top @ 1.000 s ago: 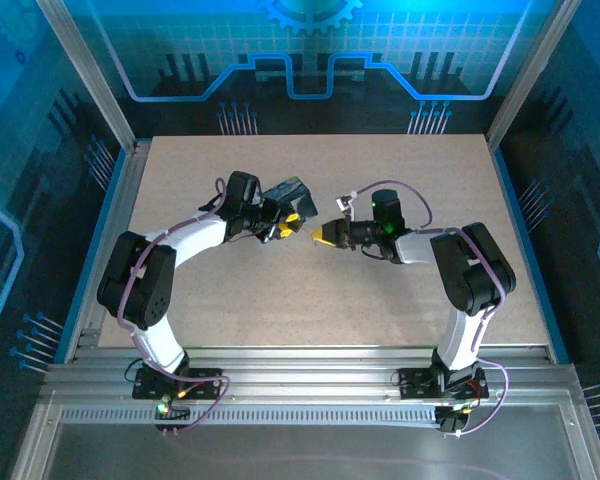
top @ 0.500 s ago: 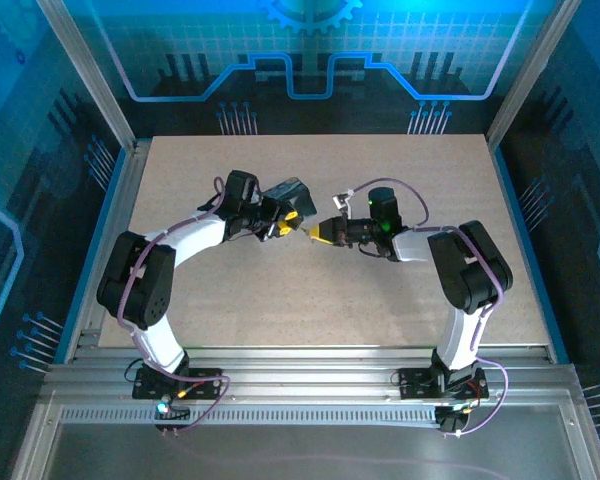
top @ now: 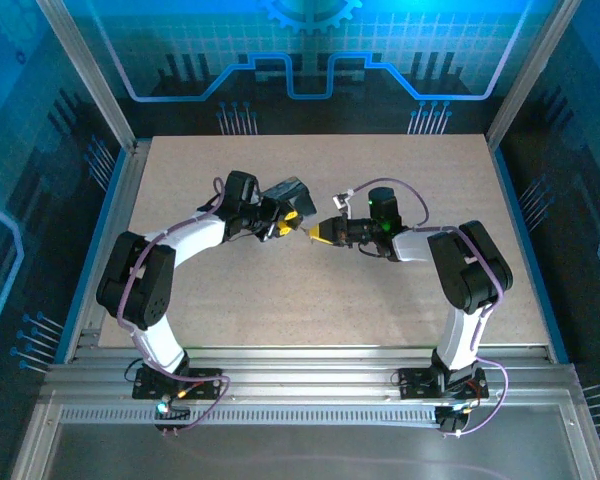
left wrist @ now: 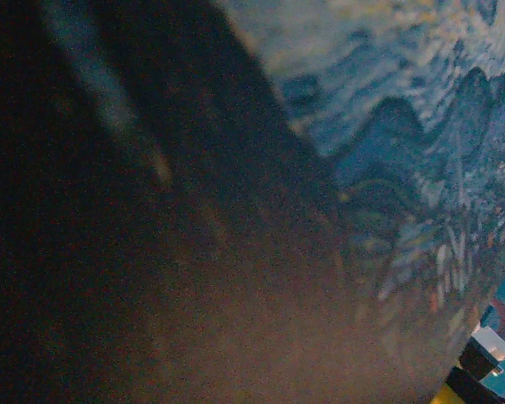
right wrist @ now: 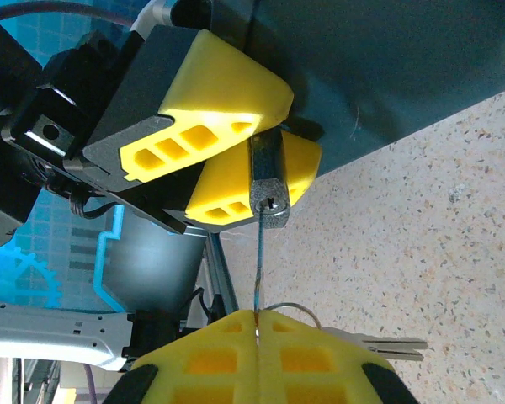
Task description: Unlock the padlock with the key
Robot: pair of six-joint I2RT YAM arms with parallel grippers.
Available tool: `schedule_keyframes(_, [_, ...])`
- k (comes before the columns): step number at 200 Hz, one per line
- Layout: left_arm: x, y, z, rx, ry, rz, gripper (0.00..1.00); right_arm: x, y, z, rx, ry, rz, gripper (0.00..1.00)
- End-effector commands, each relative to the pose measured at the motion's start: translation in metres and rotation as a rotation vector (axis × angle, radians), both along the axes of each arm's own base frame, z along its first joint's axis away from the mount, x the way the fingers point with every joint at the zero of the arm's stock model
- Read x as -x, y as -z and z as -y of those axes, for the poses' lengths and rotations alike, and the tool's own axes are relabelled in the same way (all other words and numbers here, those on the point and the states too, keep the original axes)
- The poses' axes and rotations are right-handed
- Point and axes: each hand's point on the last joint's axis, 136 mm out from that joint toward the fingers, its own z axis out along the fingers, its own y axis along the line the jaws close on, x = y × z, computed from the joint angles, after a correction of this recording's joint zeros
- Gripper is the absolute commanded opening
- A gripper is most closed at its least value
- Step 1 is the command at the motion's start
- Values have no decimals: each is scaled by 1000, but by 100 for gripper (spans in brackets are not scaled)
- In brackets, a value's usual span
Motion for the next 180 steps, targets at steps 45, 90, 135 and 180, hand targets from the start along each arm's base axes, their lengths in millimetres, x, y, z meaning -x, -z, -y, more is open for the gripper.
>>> schedule_keyframes(45, [4, -10, -1, 34, -3, -3, 0, 0, -5, -5, -6, -11, 34, 0])
schedule_keyframes(90, [5, -11, 0, 39, 5, 0, 0, -4, -7, -8, -13, -17, 41, 0])
schedule_keyframes(135, [6, -12, 2, 41, 17, 7, 0, -6, -9, -10, -15, -17, 46, 0])
schedule_keyframes(180, [6, -14, 5, 53, 29, 16, 0, -7, -7, -16, -11, -26, 43, 0])
